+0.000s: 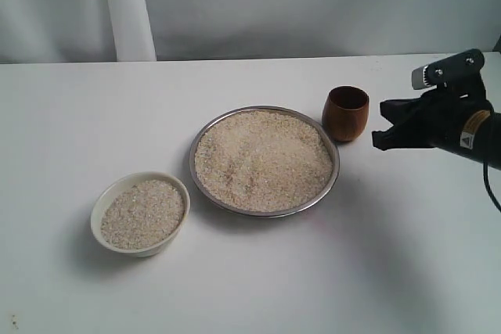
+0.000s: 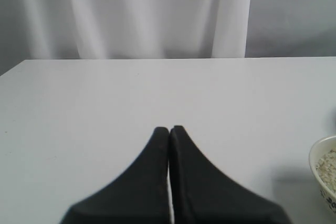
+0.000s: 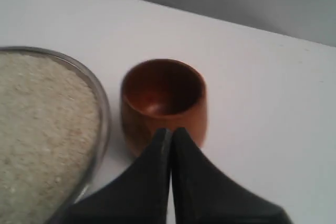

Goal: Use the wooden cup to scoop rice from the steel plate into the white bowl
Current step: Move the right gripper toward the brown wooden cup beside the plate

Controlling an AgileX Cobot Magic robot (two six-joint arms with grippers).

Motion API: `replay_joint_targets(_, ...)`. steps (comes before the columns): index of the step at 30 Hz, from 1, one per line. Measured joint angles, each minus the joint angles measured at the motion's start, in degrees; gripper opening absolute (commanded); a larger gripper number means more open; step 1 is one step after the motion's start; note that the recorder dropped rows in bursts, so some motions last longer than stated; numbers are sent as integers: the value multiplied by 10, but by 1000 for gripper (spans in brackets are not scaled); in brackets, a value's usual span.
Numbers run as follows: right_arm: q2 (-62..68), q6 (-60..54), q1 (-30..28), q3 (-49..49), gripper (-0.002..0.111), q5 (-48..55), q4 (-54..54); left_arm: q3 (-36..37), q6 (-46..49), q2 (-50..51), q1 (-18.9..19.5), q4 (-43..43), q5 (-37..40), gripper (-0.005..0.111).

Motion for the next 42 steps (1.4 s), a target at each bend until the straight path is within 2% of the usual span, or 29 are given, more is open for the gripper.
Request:
replay_joint_targets(3,42,33,-25,0,0,-60,-62,0,0,0,0,0,0,0)
replay_joint_targets(7,76,-1,-28,0,0,-68,-82,0,0,0,0,0,0,0)
replay_joint_targets(11,101,-61,-28,0,1,-135,-61,0,0,0,0,0,0,0)
replay_joint_targets(13,102,-88,-28,0,16,-142,-36,0,0,0,0,0,0,0)
replay_joint_targets(14,102,-92,-28,0,37,-142,-33,0,0,0,0,0,0,0)
replay_joint_targets(15,102,-94,-28,0,50,-142,-30,0,0,0,0,0,0,0)
replay_joint_targets(16,102,-94,-28,0,73,-142,-30,0,0,0,0,0,0,0)
replay_joint_targets(18,102,-94,-28,0,91,-142,-30,0,0,0,0,0,0,0)
replay_joint_targets(33,102,-70,-28,-25,94,-94,-23,0,0,0,0,0,0,0)
replay_joint_targets(42,102,-24,-28,-55,94,-89,-97,0,0,0,0,0,0,0)
